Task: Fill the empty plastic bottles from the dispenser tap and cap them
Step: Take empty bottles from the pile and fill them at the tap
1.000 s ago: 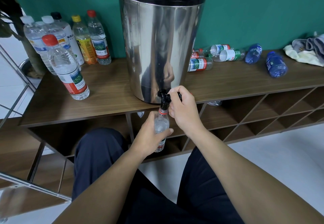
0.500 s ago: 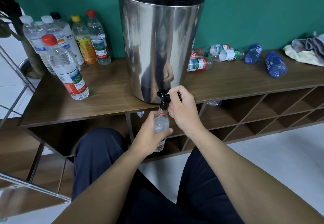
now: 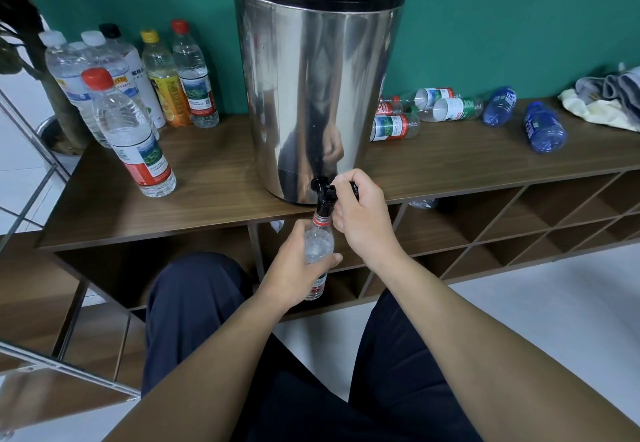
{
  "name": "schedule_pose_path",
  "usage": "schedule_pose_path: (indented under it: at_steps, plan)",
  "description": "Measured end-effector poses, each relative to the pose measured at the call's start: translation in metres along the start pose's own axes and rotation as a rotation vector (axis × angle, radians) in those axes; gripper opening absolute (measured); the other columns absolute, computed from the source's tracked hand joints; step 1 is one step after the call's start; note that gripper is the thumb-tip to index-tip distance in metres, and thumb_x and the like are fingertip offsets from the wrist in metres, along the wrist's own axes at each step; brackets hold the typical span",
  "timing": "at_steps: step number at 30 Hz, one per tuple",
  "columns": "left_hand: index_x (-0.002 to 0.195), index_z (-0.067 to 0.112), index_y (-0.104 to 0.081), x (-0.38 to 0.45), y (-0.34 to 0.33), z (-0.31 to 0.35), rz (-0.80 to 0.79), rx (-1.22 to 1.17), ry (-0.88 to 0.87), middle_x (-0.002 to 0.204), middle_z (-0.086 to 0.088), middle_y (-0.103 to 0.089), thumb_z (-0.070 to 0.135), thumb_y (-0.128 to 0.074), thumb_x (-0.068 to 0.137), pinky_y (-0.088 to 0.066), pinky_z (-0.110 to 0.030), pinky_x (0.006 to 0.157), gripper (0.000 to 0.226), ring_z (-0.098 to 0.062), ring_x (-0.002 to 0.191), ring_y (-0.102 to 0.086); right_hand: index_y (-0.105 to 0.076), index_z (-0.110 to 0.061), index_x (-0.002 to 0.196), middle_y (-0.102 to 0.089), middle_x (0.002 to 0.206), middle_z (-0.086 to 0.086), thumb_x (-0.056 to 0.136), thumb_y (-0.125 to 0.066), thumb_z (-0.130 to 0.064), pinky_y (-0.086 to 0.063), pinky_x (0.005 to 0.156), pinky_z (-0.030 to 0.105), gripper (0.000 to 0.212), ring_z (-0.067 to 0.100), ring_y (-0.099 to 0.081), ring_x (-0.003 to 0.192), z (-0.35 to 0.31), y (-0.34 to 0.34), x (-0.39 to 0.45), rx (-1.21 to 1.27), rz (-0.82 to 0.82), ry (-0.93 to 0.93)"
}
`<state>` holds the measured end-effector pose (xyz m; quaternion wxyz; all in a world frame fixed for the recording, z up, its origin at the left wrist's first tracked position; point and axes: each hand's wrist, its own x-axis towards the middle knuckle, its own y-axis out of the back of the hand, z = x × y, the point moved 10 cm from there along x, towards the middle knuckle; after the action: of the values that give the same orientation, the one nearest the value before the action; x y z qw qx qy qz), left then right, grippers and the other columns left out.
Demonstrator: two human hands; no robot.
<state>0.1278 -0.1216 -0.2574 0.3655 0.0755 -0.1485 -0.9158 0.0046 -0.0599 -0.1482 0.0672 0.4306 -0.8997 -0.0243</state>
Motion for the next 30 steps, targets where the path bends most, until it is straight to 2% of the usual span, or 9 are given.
schedule_pose_path:
  at_steps: [10, 16, 24, 30]
  plan:
    - [0.136, 0.042, -0.051, -0.0003, -0.0006, 0.0009, -0.006, -0.014, -0.006, 0.128, 0.017, -0.071, 0.04, -0.091, 0.093, -0.058, -0.037, 0.109, 0.058, 0.003, 0.118, -0.068, -0.06, -0.023, 0.093, -0.047, 0.061, -0.01, 0.115, -0.055, -0.029, -0.036, 0.054, 0.033, 0.024, 0.011, -0.043, 0.056, -0.0008, 0.0, -0.0004, 0.007, -0.004, -0.002]
    - [0.137, 0.044, -0.05, -0.0002, -0.001, 0.0009, -0.003, -0.006, 0.002, 0.128, 0.02, -0.07, 0.04, -0.091, 0.093, -0.055, -0.028, 0.101, 0.059, 0.009, 0.117, -0.066, -0.06, -0.021, 0.093, -0.048, 0.061, -0.012, 0.115, -0.054, -0.029, -0.037, 0.055, 0.032, 0.024, 0.009, -0.044, 0.056, -0.0014, 0.0004, 0.0, -0.006, -0.004, 0.001]
    - [0.13, 0.048, -0.051, 0.0002, -0.0001, -0.0011, 0.008, 0.001, -0.016, 0.126, 0.019, -0.071, 0.043, -0.09, 0.092, -0.059, -0.045, 0.111, 0.055, 0.001, 0.119, -0.068, -0.059, -0.023, 0.092, -0.048, 0.061, -0.012, 0.115, -0.055, -0.03, -0.037, 0.057, 0.035, 0.025, 0.01, -0.043, 0.057, -0.0018, 0.0009, 0.0001, -0.022, -0.003, 0.003]
    - [0.13, 0.048, -0.051, -0.0003, -0.0001, 0.0, 0.01, 0.008, -0.005, 0.126, 0.02, -0.07, 0.042, -0.091, 0.092, -0.059, -0.046, 0.111, 0.056, 0.003, 0.119, -0.068, -0.06, -0.025, 0.092, -0.049, 0.061, -0.013, 0.115, -0.054, -0.03, -0.039, 0.058, 0.033, 0.024, 0.008, -0.046, 0.057, -0.0026, 0.001, -0.0005, -0.028, 0.003, 0.005]
